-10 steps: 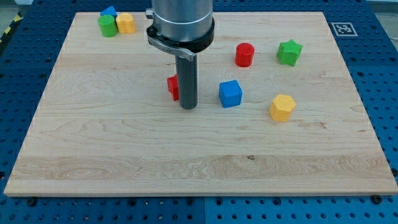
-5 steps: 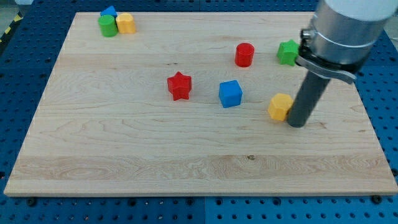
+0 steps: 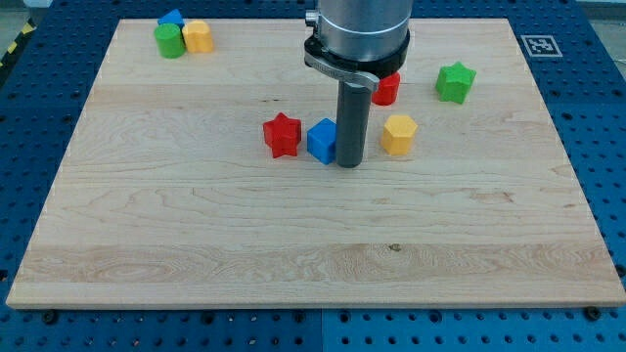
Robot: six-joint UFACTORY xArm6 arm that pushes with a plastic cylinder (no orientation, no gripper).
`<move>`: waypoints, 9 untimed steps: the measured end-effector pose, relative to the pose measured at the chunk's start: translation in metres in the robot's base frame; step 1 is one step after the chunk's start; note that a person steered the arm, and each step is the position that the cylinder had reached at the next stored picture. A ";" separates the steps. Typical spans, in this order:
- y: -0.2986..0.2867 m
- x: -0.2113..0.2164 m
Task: Push the hexagon into the blue cube
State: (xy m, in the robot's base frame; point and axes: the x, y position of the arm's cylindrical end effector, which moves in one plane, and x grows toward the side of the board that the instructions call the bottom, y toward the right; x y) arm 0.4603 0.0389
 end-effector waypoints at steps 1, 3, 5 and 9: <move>0.066 0.011; 0.180 0.011; 0.086 -0.003; 0.076 -0.029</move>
